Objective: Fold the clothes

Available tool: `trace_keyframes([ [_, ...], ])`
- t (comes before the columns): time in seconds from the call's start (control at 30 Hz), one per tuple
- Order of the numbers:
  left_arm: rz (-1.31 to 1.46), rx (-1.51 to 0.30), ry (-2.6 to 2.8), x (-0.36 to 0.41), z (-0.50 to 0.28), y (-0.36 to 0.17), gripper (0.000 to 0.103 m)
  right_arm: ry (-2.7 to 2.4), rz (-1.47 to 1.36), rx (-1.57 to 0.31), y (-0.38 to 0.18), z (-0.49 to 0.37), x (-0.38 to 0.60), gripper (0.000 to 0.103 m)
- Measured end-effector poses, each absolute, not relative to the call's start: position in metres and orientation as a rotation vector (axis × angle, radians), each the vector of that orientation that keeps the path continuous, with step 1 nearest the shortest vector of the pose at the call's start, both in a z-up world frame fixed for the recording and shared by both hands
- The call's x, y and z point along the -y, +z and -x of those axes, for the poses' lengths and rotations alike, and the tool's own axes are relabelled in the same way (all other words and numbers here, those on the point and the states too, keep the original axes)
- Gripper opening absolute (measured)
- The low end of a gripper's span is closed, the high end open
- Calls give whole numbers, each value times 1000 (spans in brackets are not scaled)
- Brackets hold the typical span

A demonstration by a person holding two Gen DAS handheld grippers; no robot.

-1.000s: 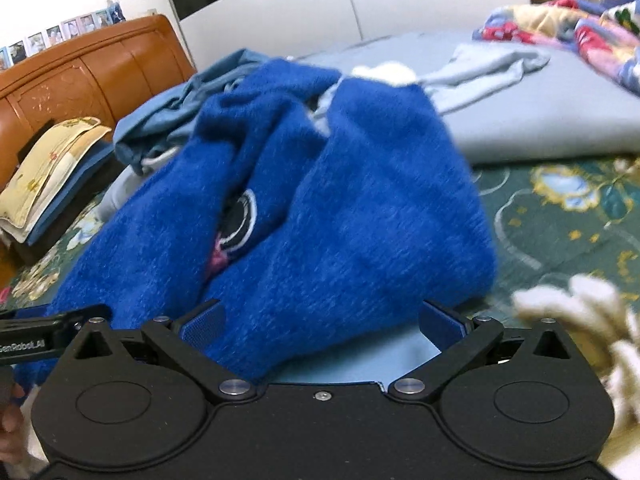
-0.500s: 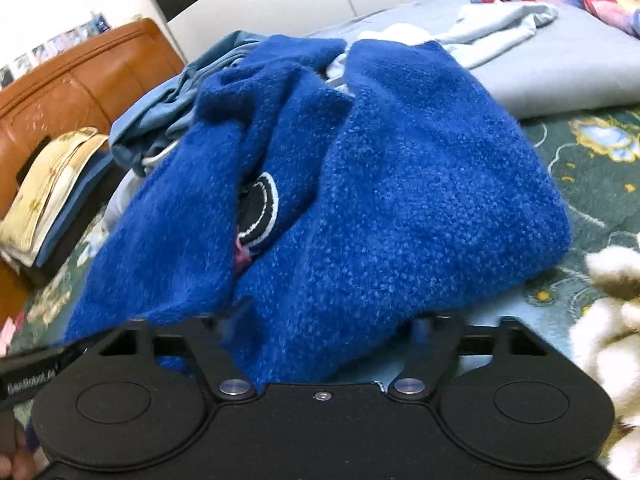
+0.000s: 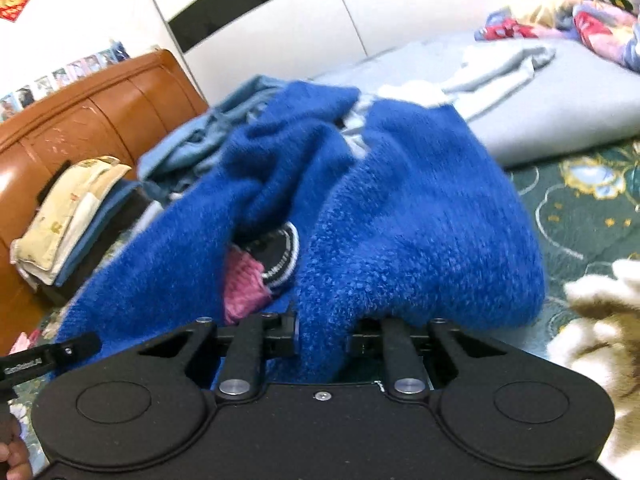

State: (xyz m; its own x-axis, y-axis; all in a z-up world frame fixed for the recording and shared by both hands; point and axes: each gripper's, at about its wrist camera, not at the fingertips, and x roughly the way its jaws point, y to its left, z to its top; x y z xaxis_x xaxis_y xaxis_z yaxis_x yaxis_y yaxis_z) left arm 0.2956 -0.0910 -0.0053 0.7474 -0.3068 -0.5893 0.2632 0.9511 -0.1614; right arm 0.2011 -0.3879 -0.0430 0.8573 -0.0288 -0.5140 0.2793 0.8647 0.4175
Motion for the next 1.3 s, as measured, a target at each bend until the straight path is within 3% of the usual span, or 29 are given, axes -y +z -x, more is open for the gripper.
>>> trace_keyframes([
  [0.23, 113, -605, -236, 39, -266, 8, 12, -119, -494, -475, -19, -172, 373, 18],
  [0.87, 191, -565, -165, -57, -168, 27, 11, -43, -476, -389, 23, -82, 345, 18],
  [1.3, 170, -691, -33, -89, -183, -18, 12, -176, -458, -426, -2, -52, 369, 17],
])
